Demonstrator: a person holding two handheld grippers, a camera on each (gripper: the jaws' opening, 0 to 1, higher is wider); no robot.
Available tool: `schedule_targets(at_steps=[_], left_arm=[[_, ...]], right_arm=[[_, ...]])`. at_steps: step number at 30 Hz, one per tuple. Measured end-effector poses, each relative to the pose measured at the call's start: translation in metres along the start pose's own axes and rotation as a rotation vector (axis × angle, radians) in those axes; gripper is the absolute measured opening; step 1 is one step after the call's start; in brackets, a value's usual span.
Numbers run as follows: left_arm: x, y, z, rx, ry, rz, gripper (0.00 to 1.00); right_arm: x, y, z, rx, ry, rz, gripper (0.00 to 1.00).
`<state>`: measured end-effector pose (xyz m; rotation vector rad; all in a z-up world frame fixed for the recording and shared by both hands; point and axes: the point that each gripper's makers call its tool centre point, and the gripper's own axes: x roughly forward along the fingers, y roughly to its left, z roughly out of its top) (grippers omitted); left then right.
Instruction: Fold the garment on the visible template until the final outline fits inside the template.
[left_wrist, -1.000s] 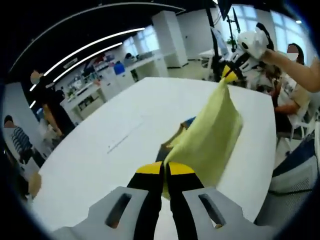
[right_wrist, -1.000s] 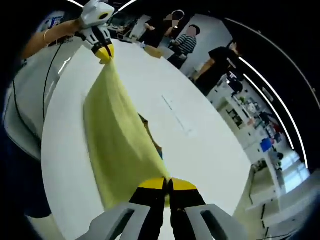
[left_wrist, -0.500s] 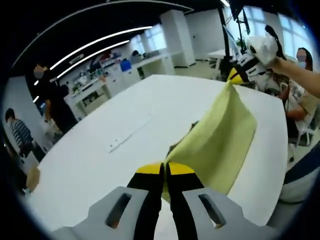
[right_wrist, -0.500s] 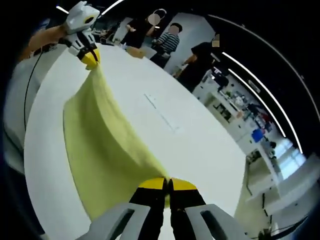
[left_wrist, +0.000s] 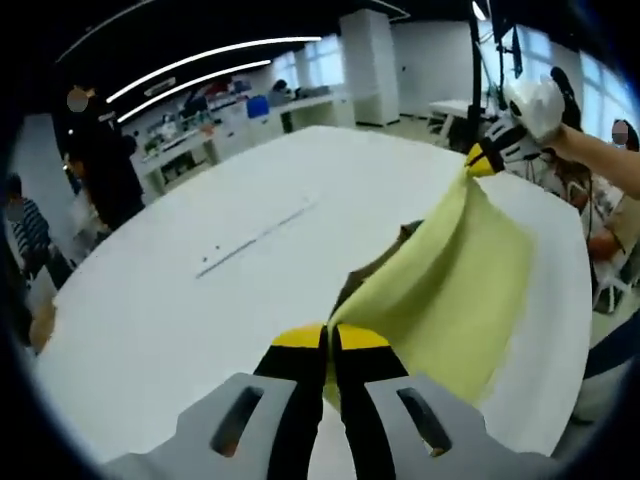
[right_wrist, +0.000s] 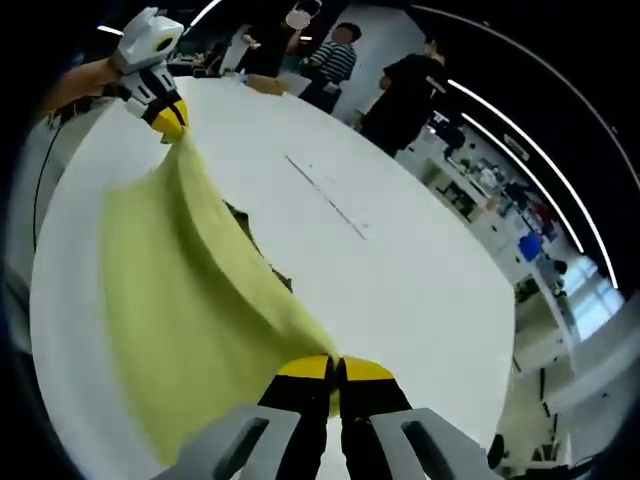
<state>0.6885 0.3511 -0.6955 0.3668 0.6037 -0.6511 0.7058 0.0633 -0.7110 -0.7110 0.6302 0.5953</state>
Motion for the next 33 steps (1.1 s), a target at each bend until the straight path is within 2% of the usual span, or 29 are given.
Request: schedule_targets(at_steps=[3,9,17,21,27,30,33], left_arm=[[0.01,0.003,-0.007,-0.016,0.016,-0.011,0.01],[0.03,0.008,-0.024,-0.103,0.027,-0.039,0.01],[0.053,0.015,-0.043,-0.068,0.062,-0.034,0.01],[0.058,0.018,-0.05,-0.091,0.077,-0.029,0.02],[0.06,0.024,-0.05,-0.126,0.039,-0.018,0.06],[0.058,0.025,-0.05,-0.118,0.028,-0.023,0.07],[0.052,0.022,-0.05,-0.075,0.016,-0.04,0.1]], right_arm=[[0.011,0.001,-0.005,0.002,0.014,0.02,0.0],[0.032,0.007,-0.017,0.021,0.041,0.075,0.0],[0.052,0.014,-0.031,0.085,0.062,0.136,0.0],[0.055,0.016,-0.033,0.091,0.068,0.144,0.0],[0.06,0.021,-0.039,0.082,0.081,0.181,0.01],[0.057,0.022,-0.038,0.08,0.079,0.186,0.03],[0.053,0.021,-0.038,0.078,0.079,0.184,0.08]])
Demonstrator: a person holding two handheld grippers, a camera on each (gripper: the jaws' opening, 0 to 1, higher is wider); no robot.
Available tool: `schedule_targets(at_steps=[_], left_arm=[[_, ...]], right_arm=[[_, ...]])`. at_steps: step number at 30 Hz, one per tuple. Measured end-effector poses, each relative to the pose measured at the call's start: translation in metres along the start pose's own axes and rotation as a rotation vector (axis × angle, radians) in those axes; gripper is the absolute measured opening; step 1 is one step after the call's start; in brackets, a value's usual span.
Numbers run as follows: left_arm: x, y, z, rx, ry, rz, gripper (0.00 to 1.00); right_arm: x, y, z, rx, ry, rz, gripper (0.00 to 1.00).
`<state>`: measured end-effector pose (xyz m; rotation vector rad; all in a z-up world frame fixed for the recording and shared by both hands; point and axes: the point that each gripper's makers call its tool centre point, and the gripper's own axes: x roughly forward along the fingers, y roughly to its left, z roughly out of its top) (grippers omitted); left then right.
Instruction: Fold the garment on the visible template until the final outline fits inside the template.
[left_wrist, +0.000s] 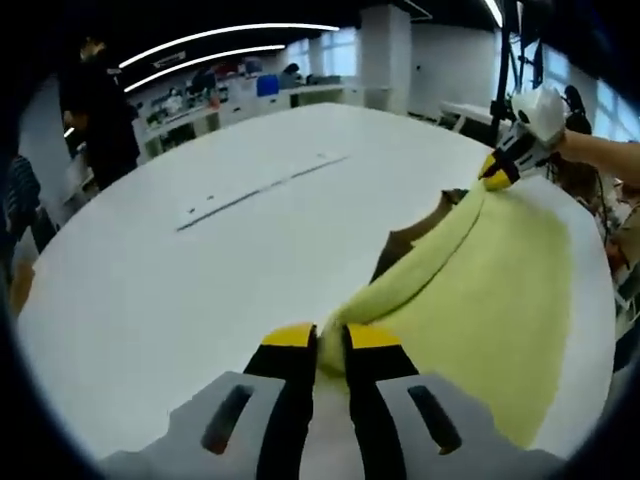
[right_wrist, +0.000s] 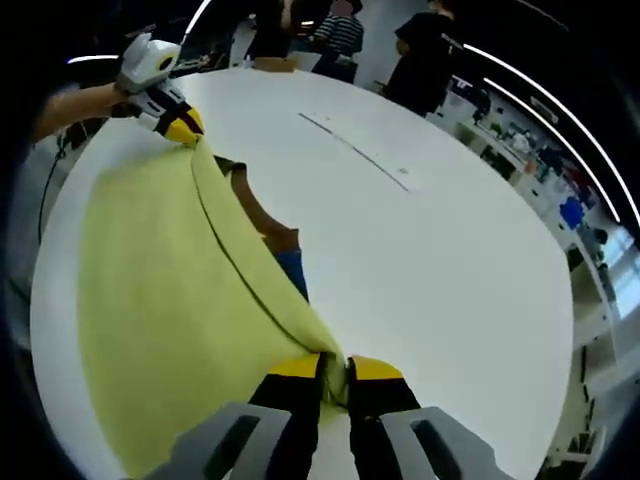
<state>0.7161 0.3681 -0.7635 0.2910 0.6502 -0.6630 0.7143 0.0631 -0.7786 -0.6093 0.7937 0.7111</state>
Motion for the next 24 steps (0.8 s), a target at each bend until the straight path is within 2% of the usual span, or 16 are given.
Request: schedule_targets(at_steps=[3,6,9,14,18,20,23,24], left_arm=[[-0.005,-0.003,0.003,0.02,-0.022,-0.019,0.15],[-0.01,-0.005,0.006,0.096,-0.039,-0.028,0.19],[-0.012,-0.004,0.003,0.215,-0.009,-0.008,0.21],[-0.008,-0.003,0.002,0.334,0.014,0.015,0.22],[-0.002,0.004,-0.006,0.463,0.083,0.064,0.18],[-0.001,0.006,-0.005,0.495,0.072,0.084,0.14],[-0.001,0.007,-0.003,0.487,0.054,0.09,0.04],[0.0,0.005,-0.002,0.476,0.043,0.084,0.04]], right_arm=[[-0.005,0.002,0.0,-0.012,0.001,0.001,0.12],[-0.007,0.002,-0.006,-0.048,0.021,-0.006,0.16],[-0.007,0.001,-0.011,-0.07,0.025,-0.008,0.16],[-0.008,-0.005,-0.012,-0.061,0.02,-0.024,0.16],[-0.006,-0.009,-0.017,-0.099,0.031,-0.039,0.11],[-0.005,-0.011,-0.019,-0.095,0.03,-0.039,0.1],[-0.005,-0.011,-0.019,-0.104,0.024,-0.042,0.05],[-0.005,-0.013,-0.02,-0.113,0.026,-0.046,0.02]])
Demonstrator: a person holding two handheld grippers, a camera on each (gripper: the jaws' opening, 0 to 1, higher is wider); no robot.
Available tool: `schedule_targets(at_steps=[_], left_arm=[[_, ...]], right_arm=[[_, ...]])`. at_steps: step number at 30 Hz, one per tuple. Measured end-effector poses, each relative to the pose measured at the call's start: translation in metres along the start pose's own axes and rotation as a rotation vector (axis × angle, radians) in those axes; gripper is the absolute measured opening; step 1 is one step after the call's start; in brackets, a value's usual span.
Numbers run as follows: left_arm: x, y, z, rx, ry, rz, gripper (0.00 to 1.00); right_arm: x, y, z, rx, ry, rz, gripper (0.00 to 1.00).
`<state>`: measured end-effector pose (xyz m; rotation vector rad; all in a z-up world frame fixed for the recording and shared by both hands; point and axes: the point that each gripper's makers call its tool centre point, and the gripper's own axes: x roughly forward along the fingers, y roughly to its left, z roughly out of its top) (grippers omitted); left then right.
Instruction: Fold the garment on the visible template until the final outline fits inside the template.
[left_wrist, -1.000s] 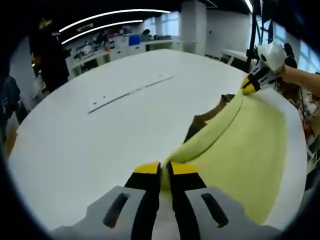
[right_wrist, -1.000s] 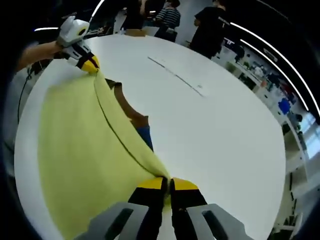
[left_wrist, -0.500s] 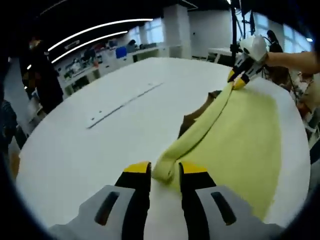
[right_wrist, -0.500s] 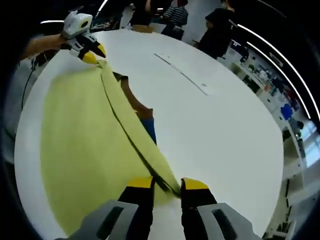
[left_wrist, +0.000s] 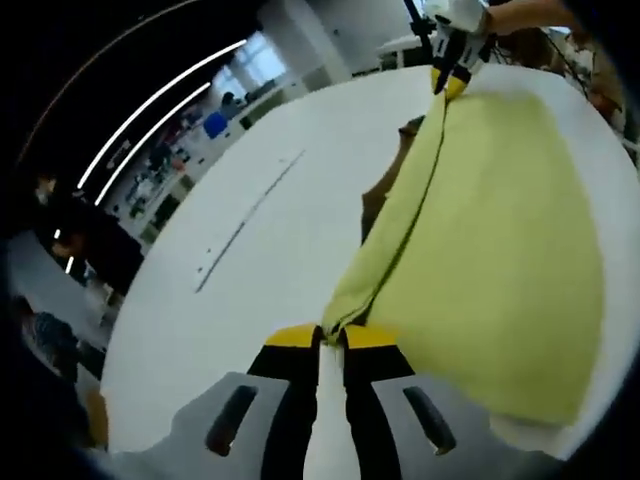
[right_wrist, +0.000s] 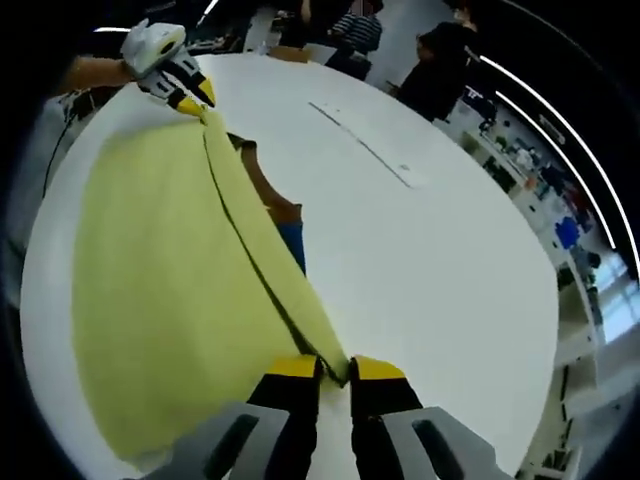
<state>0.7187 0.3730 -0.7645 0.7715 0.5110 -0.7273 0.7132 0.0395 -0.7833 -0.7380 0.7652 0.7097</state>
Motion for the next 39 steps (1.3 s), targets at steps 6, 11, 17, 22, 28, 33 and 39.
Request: schedule_targets(at_steps=[6,11,17,22,28,33,39], left_arm=[[0.0,0.012,0.006,-0.221,-0.058,0.022,0.02],[0.001,0.029,0.006,-0.476,-0.102,0.064,0.02],[0.009,0.042,0.0,-0.666,-0.127,0.147,0.04],[0.003,0.045,0.001,-0.697,-0.135,0.17,0.12],[-0.01,0.036,0.011,-0.698,-0.177,0.121,0.26],[-0.023,0.02,0.012,-0.65,-0.17,0.072,0.34],[-0.042,0.005,0.018,-0.644,-0.2,0.021,0.47]], right_arm=[[-0.002,-0.005,0.009,0.141,-0.051,-0.002,0.0],[-0.001,-0.018,0.011,0.41,-0.107,0.002,0.0],[0.0,-0.029,0.022,0.6,-0.168,-0.032,0.03],[-0.006,-0.028,0.024,0.629,-0.168,-0.041,0.11],[-0.018,-0.013,0.028,0.644,-0.166,0.02,0.29],[-0.027,0.0,0.033,0.649,-0.169,0.073,0.47],[-0.046,0.024,0.039,0.627,-0.185,0.161,0.59]])
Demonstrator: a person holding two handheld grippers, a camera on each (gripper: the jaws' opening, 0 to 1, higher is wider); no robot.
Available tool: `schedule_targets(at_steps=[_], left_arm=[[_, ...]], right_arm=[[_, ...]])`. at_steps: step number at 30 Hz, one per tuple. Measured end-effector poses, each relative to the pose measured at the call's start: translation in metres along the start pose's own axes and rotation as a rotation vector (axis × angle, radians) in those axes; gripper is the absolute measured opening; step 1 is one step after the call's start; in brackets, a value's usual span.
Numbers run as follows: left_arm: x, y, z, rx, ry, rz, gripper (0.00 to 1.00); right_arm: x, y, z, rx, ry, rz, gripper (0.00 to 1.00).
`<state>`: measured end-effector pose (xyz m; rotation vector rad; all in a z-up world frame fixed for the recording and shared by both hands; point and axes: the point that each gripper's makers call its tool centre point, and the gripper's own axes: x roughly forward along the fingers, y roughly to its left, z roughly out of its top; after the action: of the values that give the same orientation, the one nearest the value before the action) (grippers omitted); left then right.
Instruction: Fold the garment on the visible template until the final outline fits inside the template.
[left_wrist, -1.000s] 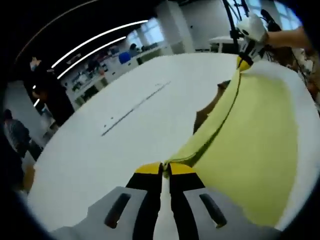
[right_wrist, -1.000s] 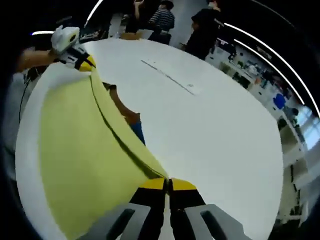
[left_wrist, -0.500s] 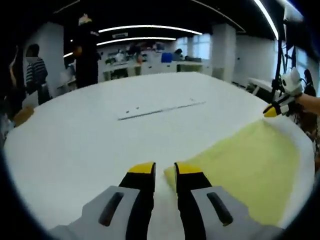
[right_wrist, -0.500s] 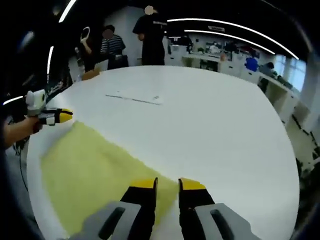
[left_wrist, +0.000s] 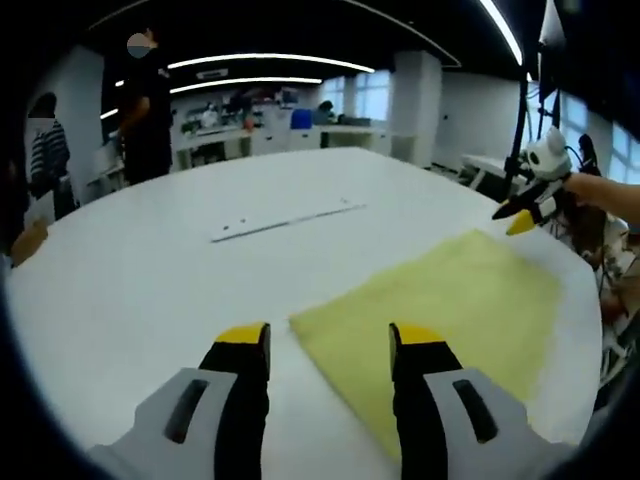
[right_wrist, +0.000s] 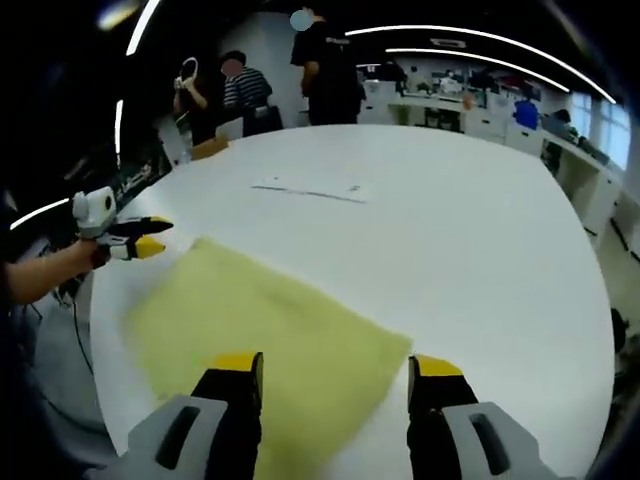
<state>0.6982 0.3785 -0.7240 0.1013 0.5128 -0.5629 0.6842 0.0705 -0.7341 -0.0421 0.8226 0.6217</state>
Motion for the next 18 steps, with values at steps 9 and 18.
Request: schedule_targets(at_steps=[9,18], left_arm=[[-0.03,-0.024,-0.003,0.024,-0.016,-0.076,0.6],[-0.054,-0.048,-0.02,0.033,-0.002,-0.141,0.64]], right_arm=[[-0.023,0.025,-0.012,-0.023,-0.004,0.061,0.7],[-0.042,0.038,-0.041,-0.04,0.033,0.086,0.72]])
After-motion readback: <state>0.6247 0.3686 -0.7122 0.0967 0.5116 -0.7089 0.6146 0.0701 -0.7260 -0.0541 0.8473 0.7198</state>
